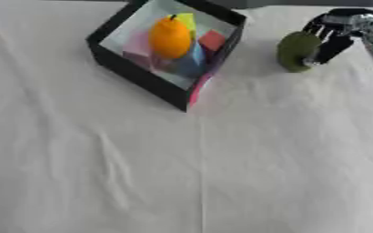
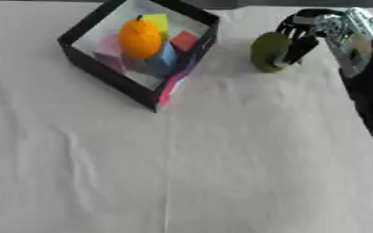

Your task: Pick up objects on the table and place them in the box.

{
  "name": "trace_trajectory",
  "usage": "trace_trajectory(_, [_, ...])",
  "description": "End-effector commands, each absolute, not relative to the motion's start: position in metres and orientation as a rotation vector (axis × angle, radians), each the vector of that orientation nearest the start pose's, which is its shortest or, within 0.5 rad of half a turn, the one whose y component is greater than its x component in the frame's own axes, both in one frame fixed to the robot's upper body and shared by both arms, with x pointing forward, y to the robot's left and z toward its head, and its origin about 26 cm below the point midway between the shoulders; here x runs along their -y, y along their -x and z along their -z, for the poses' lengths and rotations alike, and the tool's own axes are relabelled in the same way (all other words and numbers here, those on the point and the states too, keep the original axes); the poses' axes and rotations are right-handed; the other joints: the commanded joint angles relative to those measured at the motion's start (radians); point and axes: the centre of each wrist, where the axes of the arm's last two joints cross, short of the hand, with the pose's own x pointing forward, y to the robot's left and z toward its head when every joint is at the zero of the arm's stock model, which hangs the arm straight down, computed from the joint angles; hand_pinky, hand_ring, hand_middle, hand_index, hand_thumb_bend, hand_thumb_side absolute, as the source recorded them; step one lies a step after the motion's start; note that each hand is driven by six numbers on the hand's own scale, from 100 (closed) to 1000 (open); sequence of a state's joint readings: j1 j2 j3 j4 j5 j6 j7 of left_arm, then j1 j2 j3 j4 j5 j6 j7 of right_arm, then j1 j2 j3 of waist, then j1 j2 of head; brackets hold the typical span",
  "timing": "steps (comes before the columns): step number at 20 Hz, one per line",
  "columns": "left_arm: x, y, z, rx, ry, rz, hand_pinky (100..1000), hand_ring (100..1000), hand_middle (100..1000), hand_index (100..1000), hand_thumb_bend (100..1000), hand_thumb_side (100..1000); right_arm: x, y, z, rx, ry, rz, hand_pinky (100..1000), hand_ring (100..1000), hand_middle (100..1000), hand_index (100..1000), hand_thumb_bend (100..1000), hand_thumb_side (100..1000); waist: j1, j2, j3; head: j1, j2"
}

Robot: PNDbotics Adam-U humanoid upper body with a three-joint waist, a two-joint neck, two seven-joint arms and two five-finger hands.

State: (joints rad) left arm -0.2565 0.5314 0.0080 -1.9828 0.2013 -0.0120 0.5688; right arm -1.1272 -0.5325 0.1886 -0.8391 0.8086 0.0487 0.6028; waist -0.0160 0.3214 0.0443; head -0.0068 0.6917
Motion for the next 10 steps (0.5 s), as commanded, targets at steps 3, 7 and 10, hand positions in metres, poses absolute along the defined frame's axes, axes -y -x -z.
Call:
trace_trajectory(3, [-0.297,-0.293,-0.217,2.307,-0.421,-0.171,568,731,734,802,385,714,0.289,-0.492,-0.28,1.177,0.891,-1.36,848,806,763,842,416,172,0.002,-0.015,0.005,-0.003,-0.021])
trace_trajectory(7, [-0.297,-0.293,-0.217,2.305,-0.423,-0.172,567,732,735,802,383,715,0.284,-0.492,-0.282,1.232,0.937,-1.323,823,733,565,698,362,100,0.002,-0.015,0.003,0.0,-0.014])
trace_trajectory(10, [-0.298,-0.293,-0.217,2.304,-0.424,-0.171,568,734,735,802,382,715,0.281,-0.49,-0.292,1.305,0.958,-1.298,818,697,518,656,348,100,0.001,-0.019,-0.001,0.004,-0.008])
